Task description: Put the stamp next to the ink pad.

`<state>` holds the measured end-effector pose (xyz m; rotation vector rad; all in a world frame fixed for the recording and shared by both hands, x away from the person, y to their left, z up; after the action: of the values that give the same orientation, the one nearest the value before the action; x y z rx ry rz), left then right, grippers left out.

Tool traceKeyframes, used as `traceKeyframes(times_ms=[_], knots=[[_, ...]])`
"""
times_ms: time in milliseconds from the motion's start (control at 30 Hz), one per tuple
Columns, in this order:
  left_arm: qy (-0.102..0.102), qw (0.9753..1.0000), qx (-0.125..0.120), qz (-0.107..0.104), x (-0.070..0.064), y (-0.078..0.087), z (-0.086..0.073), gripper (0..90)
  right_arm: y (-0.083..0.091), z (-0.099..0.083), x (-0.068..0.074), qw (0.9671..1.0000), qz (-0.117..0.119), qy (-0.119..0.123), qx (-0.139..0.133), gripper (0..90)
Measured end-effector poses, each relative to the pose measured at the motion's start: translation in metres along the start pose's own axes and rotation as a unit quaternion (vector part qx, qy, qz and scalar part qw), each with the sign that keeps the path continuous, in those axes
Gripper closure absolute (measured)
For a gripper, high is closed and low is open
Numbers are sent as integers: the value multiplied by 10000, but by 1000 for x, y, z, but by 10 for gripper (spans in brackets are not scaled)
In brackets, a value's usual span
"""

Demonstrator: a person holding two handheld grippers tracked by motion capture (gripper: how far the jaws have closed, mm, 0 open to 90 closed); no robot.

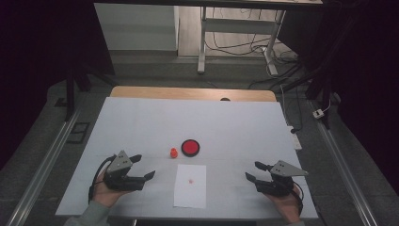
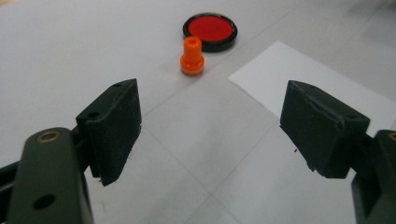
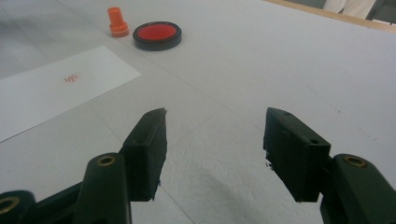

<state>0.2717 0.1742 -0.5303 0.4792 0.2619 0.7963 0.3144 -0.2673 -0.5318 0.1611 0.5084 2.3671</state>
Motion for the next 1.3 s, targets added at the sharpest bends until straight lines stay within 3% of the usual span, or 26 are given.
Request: traceKeyframes(times_ms=[400, 1300], knots=[[163, 9999, -41, 24, 5, 15, -16, 212, 1, -3, -1, 9999, -20, 88, 75, 391], [220, 9998, -14, 32, 6, 11, -16, 219, 0, -2, 2, 9997, -57, 237, 77, 387]])
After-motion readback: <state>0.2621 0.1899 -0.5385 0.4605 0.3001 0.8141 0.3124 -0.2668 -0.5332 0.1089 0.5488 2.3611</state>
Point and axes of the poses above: each handheld gripper's, and its own axes: y roughly backward along the jaws, z roughly out of its top, x roughly to its left, the point moved 5 cm from there along -y, roughly forward along the jaws, and after that the axes turned 4 degrees about -x, right-handed, at the moved point
